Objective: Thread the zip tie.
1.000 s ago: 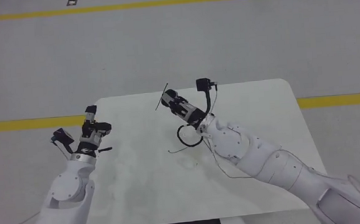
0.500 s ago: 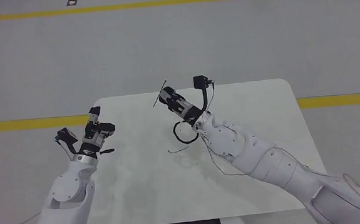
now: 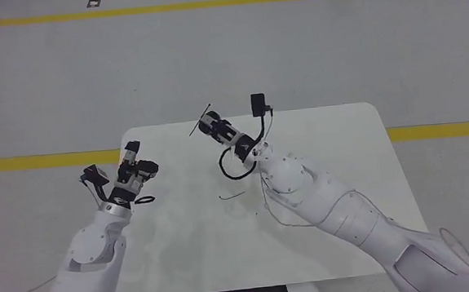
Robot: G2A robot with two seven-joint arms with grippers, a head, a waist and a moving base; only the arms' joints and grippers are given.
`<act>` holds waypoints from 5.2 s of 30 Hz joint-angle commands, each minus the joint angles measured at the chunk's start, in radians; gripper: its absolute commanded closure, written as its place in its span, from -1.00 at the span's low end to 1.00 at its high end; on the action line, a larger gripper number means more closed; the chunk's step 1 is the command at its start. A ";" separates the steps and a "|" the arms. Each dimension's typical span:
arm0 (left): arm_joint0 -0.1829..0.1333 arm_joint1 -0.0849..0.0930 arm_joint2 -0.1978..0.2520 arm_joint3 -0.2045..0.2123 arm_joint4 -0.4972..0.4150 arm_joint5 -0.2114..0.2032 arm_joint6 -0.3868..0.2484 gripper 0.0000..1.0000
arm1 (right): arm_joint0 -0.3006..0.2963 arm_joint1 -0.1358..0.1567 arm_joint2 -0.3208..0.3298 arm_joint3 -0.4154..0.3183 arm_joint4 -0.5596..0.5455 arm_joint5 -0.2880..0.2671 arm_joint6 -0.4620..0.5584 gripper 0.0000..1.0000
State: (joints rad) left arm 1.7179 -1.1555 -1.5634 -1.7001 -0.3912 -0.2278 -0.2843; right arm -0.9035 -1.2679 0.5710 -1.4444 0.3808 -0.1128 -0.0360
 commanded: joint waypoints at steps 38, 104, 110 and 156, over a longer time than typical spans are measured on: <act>-0.031 0.003 0.058 0.011 -0.078 -0.100 -0.288 -1.00 | -0.061 -0.069 0.007 0.016 0.100 0.163 0.068 1.00; -0.045 0.019 0.076 0.054 -0.064 -0.085 -0.326 1.00 | -0.202 -0.134 0.162 -0.065 -0.182 0.287 0.209 -1.00; -0.046 0.040 -0.010 0.078 -0.108 -0.038 -0.489 1.00 | -0.183 -0.099 0.223 -0.019 -0.190 0.170 0.602 -1.00; -0.123 0.095 -0.181 0.277 -0.328 0.128 -1.018 1.00 | -0.054 -0.151 0.227 0.219 0.214 0.138 0.839 -1.00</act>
State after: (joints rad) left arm 1.5952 -1.0607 -1.7444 -1.4230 -0.7188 -0.0998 -1.3019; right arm -0.9579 -1.4186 0.7978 -1.2259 0.5945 0.0252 0.8033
